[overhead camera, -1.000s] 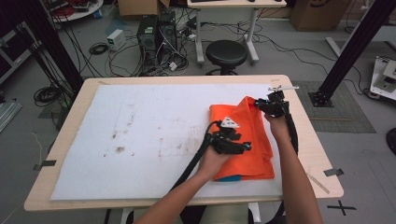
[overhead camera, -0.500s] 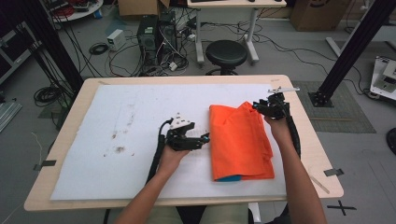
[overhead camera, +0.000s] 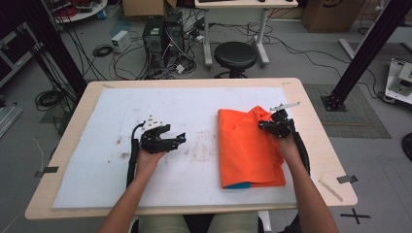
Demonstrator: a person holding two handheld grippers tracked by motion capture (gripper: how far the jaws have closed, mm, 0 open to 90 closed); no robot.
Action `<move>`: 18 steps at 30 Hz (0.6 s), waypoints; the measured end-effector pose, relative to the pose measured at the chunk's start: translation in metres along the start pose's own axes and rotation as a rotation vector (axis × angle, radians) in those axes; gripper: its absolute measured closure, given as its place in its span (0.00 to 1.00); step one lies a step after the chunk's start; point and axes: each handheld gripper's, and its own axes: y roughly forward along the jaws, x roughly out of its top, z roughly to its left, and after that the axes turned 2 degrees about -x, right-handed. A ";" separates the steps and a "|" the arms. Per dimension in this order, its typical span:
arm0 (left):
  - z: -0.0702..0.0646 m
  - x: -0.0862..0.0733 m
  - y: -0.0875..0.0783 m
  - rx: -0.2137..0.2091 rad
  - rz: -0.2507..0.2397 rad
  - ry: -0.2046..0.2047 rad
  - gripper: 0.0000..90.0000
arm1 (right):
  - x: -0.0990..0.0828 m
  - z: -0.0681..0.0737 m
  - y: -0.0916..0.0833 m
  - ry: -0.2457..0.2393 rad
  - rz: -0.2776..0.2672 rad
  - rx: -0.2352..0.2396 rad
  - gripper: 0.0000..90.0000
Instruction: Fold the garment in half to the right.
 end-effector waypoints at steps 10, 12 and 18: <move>0.034 -0.003 -0.029 0.067 -0.010 -0.033 0.26 | -0.017 -0.014 -0.039 0.048 0.013 -0.085 0.99; 0.037 -0.006 -0.032 0.074 -0.012 -0.043 0.26 | -0.022 -0.017 -0.043 0.049 0.018 -0.097 0.99; 0.043 -0.009 -0.037 0.083 -0.015 -0.053 0.26 | -0.026 -0.022 -0.046 0.086 -0.031 -0.060 0.73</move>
